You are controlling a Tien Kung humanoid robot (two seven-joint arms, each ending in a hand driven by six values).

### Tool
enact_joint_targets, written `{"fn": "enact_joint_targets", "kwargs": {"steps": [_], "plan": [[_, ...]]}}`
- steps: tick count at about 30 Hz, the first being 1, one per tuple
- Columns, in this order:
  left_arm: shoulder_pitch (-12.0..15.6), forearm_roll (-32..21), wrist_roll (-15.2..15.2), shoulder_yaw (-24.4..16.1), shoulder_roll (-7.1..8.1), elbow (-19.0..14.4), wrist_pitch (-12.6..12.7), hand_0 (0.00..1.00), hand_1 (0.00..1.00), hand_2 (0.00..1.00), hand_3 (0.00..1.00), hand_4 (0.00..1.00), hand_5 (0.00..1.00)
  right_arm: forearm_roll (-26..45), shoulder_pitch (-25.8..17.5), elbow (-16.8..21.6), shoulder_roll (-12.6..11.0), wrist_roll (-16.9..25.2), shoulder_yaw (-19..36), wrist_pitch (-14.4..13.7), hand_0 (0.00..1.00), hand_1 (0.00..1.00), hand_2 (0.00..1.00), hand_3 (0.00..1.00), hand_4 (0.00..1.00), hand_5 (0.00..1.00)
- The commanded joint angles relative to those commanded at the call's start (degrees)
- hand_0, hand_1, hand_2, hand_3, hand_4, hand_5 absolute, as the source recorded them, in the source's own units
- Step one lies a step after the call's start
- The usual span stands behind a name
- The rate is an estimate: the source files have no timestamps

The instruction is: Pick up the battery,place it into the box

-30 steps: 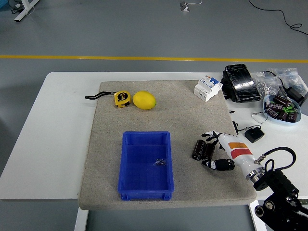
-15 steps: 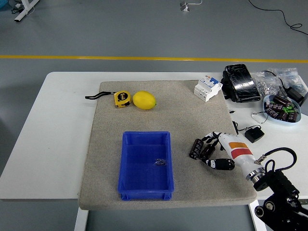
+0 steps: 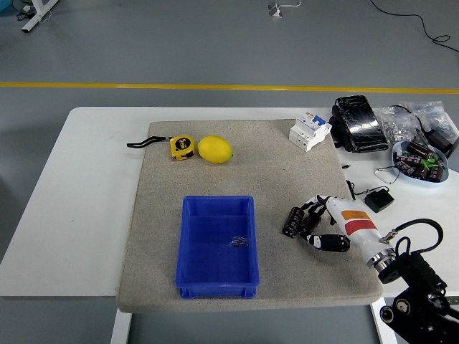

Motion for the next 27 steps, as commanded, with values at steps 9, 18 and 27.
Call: {"fn": "enact_joint_targets", "kwargs": {"steps": [9, 18, 27], "plan": [[0.0, -1.1, -0.2, 0.6, -0.03, 0.1, 0.5, 0.732, 0.714, 0.755, 0.680, 0.718, 0.666, -2.8, -0.1, 4.8, -0.8, -1.6, 1.8, 0.0, 0.292, 0.452, 0.530, 0.581, 0.803, 0.061], [0.4, -1.3, -0.1, 0.8, -0.10, 0.2, 0.7, 0.731, 0.709, 0.753, 0.683, 0.719, 0.668, -7.0, 1.4, 16.0, -0.2, -5.0, -0.9, 0.3, 0.292, 0.447, 0.526, 0.575, 0.784, 0.044], [1.0, -1.3, 0.1, 0.7, -0.06, 0.2, 0.7, 0.732, 0.707, 0.753, 0.684, 0.720, 0.668, -8.0, 7.2, 22.2, 2.9, -8.9, -11.3, 1.9, 0.317, 0.457, 0.534, 0.579, 0.804, 0.058]]}}
